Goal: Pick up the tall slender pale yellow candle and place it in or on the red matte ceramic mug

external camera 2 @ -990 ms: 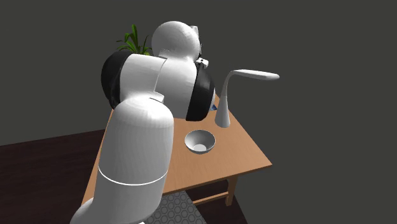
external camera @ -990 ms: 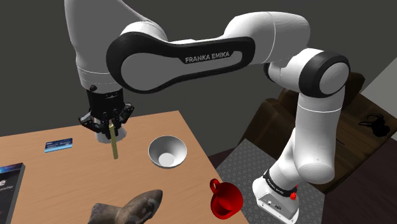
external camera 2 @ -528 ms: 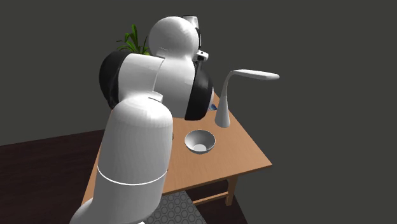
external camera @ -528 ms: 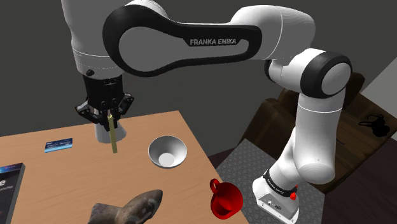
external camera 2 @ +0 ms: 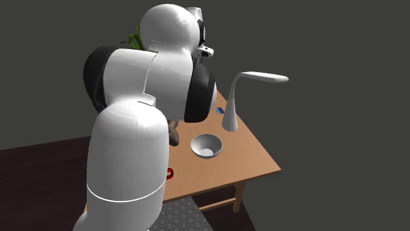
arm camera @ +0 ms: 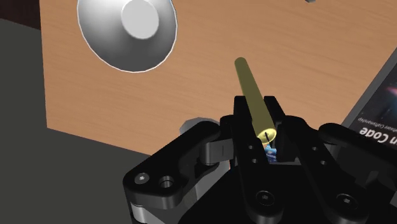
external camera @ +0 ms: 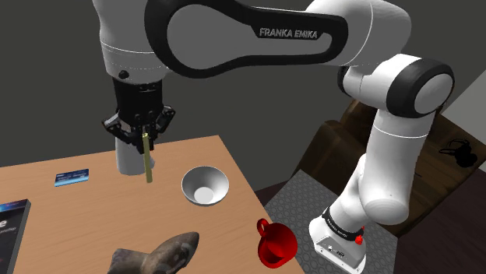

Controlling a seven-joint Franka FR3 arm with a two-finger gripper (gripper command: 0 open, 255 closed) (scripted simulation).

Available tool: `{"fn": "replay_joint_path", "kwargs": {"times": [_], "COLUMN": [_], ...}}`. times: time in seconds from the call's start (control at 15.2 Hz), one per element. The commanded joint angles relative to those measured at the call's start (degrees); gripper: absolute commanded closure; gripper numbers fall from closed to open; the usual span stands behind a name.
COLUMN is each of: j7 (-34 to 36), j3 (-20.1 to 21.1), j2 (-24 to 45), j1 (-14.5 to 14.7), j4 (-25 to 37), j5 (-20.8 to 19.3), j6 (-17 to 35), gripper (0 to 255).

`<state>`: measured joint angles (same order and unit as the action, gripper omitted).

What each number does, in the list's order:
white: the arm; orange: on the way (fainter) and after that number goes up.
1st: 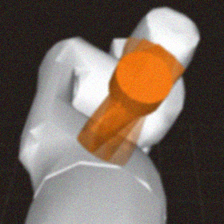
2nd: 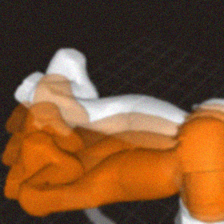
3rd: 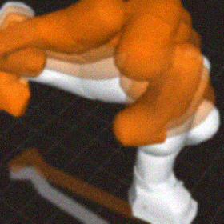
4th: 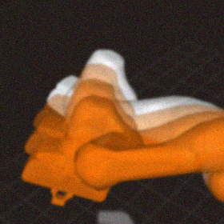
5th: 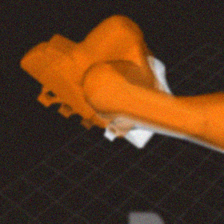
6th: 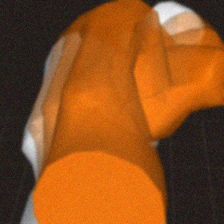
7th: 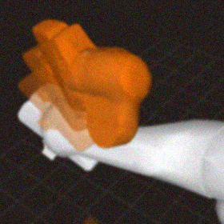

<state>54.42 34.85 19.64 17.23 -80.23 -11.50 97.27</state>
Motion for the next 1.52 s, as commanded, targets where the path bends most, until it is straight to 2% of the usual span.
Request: {"fn": "replay_joint_path", "kwargs": {"times": [0.0,0.26,0.59,0.99,1.45], "j7": [-0.74,-3.46,-7.69,-11.32,-12.59], "j3": [0.80,1.26,-0.39,-4.19,-8.48], "j2": [-5.61,-17.07,-30.93,-46.12,-62.28], "j1": [-2.24,-5.35,-5.91,-2.90,2.31], "j4": [-6.48,-18.25,-30.01,-41.06,-50.61], "j5": [2.93,9.64,17.72,24.57,28.84], "j6": [1.67,4.12,4.42,1.49,-5.13], "gripper": [255,255,255,255,255]}}
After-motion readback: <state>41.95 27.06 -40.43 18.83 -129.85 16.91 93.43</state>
